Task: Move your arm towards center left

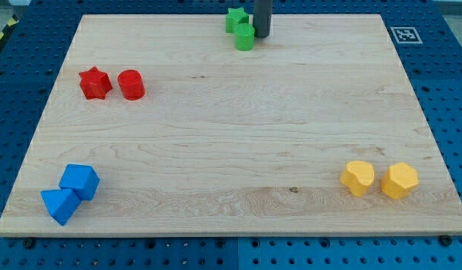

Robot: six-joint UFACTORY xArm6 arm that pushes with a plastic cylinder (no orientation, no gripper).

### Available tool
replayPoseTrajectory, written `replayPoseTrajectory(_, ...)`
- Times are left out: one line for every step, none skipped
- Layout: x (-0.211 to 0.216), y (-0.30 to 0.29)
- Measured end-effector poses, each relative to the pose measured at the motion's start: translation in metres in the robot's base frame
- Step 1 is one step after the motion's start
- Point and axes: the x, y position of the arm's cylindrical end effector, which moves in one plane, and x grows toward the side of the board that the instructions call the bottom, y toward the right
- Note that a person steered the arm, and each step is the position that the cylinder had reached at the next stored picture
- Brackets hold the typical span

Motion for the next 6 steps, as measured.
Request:
replayPoseTrajectory(0.050,0.018)
replayPoseTrajectory(0.098,-0.003)
replayPoseTrajectory(0.095,-0.082)
replayPoseTrajectory(0.077,-0.169)
replayPoseTrajectory(0.069,-0.266)
replayPoseTrajectory(0.069,-0.345)
